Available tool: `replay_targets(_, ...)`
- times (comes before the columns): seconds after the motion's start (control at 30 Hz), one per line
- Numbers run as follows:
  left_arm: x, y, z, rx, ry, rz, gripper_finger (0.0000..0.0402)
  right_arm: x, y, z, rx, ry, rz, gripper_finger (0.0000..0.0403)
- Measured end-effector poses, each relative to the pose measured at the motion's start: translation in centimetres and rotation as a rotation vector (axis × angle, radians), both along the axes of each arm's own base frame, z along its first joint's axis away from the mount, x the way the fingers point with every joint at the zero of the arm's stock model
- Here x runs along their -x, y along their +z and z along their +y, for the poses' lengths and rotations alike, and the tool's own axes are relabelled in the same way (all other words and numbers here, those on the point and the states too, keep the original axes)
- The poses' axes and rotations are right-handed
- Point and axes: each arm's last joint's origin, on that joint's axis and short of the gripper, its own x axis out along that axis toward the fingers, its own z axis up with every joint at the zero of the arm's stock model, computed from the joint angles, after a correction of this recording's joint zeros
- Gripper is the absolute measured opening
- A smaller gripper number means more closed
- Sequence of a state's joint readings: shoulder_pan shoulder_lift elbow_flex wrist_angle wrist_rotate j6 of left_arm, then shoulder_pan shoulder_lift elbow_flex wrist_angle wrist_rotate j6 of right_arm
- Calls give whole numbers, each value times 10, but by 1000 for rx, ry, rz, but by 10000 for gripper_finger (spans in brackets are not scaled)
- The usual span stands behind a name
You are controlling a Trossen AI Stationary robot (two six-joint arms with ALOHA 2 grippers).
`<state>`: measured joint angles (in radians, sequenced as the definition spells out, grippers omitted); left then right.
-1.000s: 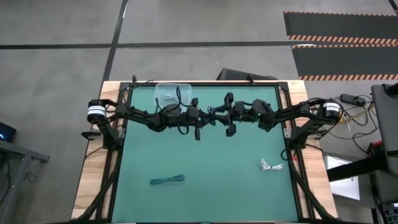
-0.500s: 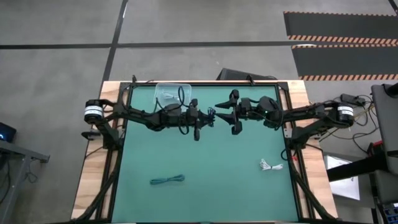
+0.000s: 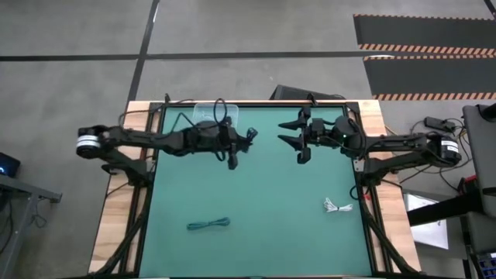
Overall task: Pick and place USB-C Cables
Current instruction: Put the violet charger cable into the transparent bin
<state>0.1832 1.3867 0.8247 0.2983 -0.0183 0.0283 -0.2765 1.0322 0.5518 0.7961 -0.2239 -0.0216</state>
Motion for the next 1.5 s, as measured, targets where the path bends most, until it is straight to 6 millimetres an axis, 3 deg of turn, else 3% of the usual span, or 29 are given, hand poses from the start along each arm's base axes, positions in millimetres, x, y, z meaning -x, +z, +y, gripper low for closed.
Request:
replay_targets(0.23,28,24,5,-64,115,164,18,6,2,0,3,-23,26,168)
replay_targets(0.7,52,51,25,-264,85,646,18,6,1,0,4,-23,38,166)
replay_targets(0.93,55,52,52,-254,93,841,18,6,1,0,2,-23,41,169)
replay_targets(1.2,41,45,90,-211,42,1084,18,6,1,0,6,-26,46,169)
replay_targets(1.5,36,32,141,-192,-20,1214,18,6,-2,-1,-1,-52,76,168)
